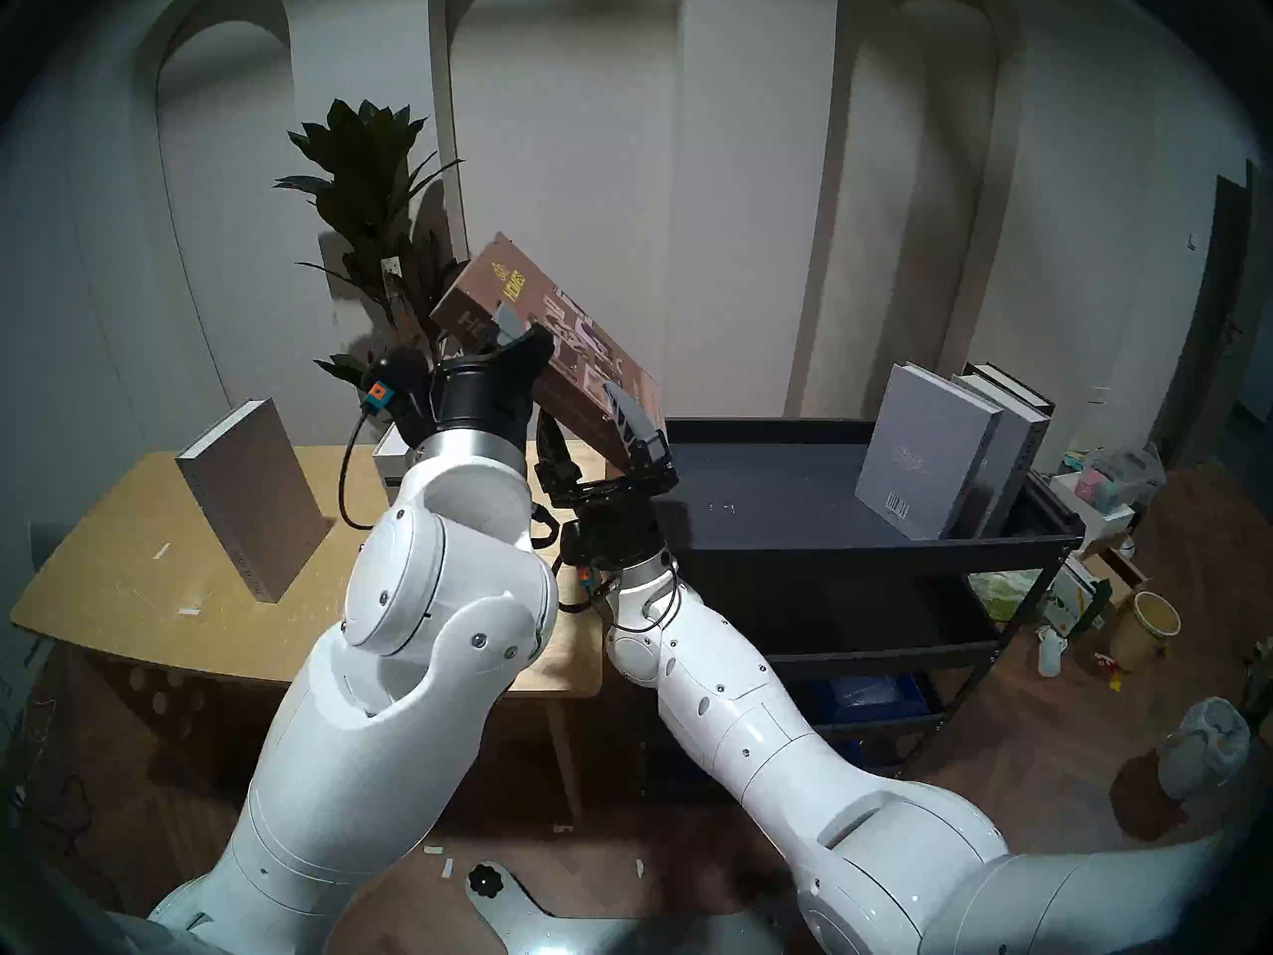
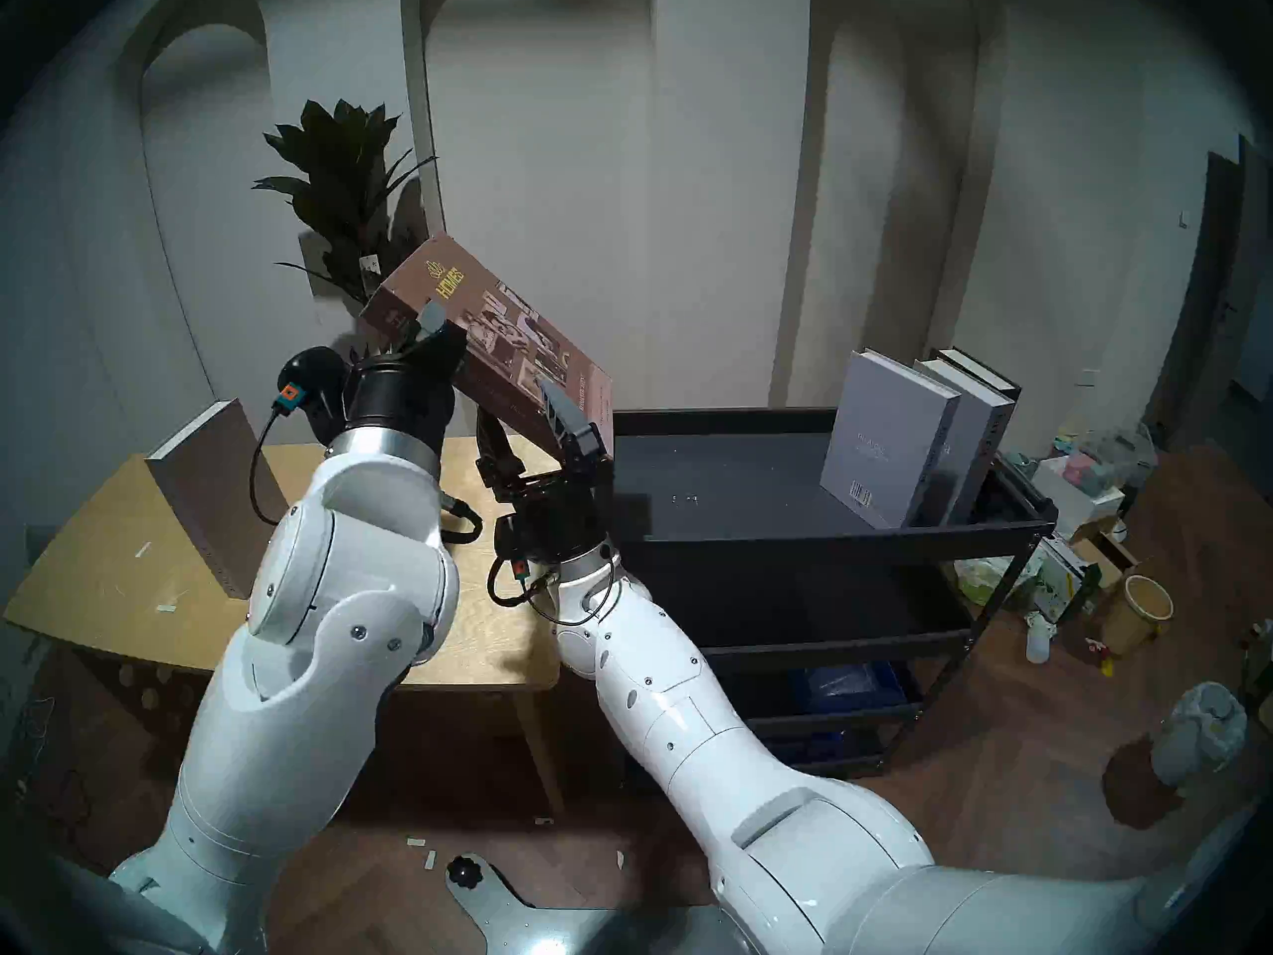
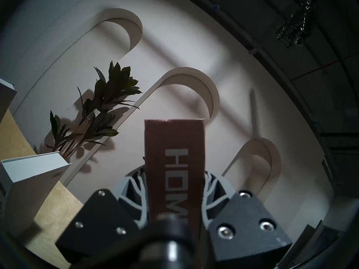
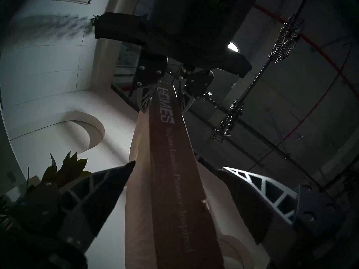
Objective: Move the books from the display table onto the shelf, standing them upright with spines facing out and tallest at one end
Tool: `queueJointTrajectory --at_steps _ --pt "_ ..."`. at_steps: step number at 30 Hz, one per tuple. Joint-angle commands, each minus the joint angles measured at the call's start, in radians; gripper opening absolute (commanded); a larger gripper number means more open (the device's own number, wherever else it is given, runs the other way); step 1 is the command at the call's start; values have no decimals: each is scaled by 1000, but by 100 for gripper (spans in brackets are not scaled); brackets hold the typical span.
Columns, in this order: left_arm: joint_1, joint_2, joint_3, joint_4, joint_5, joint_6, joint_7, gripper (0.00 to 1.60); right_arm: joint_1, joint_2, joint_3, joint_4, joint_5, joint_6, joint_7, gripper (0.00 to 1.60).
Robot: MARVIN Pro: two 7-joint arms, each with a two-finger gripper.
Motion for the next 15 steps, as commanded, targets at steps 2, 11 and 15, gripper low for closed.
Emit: queueJointTrajectory --at_steps 2,11,15 --pt "8 7 -19 -60 -12 -20 -18 0 23 -17 2 -6 5 -3 -15 160" --pt "41 24 -31 -167 -42 -26 -21 0 25 -16 0 -3 5 -1 -19 160" --pt "60 34 -9 -176 -40 -20 -23 0 27 -15 -2 -2 7 -1 -21 160"
